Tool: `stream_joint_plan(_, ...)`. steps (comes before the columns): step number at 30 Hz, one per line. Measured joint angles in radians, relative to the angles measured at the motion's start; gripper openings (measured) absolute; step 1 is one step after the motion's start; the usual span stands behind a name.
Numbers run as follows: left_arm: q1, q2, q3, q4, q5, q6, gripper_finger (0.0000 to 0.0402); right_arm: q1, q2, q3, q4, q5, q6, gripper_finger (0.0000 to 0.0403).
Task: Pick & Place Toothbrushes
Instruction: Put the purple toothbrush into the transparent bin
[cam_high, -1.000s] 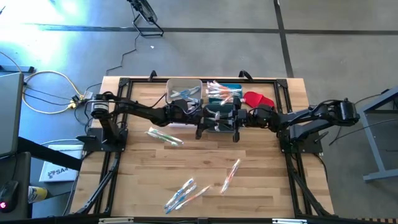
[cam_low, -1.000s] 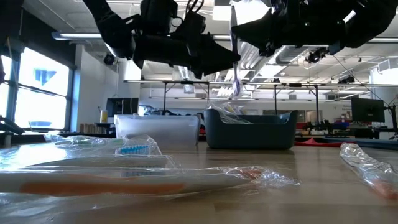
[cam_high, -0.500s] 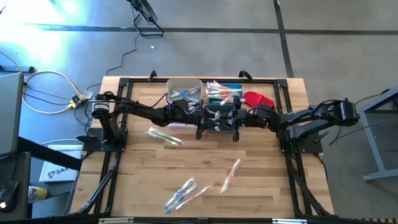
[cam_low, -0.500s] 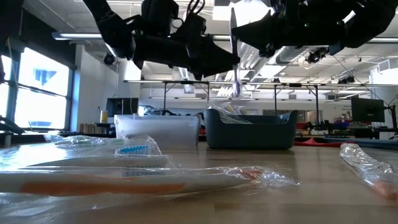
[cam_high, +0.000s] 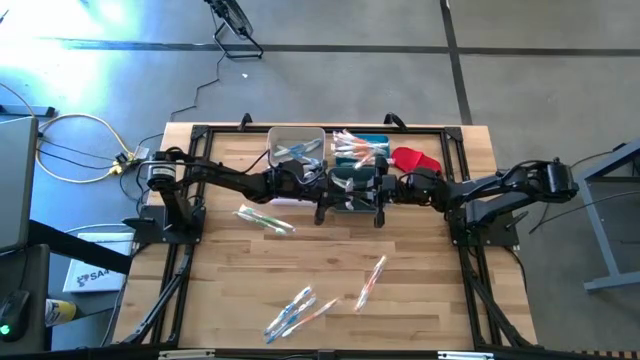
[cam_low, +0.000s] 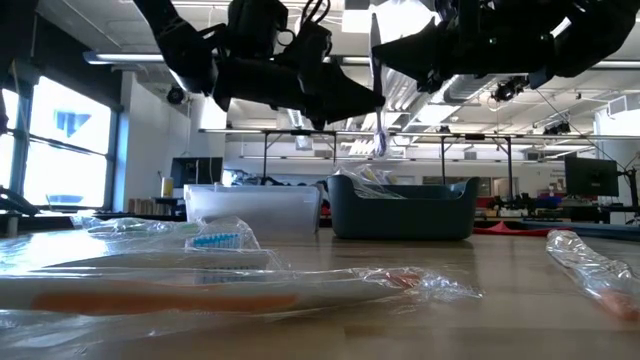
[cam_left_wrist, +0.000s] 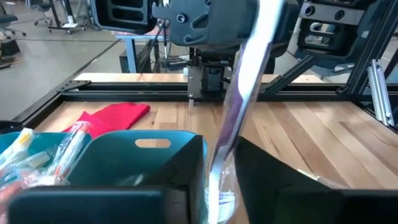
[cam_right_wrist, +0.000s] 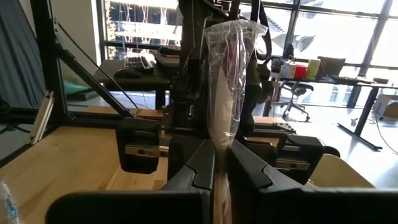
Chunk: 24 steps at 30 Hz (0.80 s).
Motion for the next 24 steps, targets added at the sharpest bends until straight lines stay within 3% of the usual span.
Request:
stream_joint_plan(10,0.000,0.000,0.000,-0.011,0.001,0.004,0.0020,-0.001,0.000,0.000,-0.009,0.004,0.001,0.0015)
stream_joint_plan(24,0.000,0.000,0.000,-0.032,0.000,-0.001,0.0018,0.000,0.000,0.000,-0.026,0.047,0.001,0.0047)
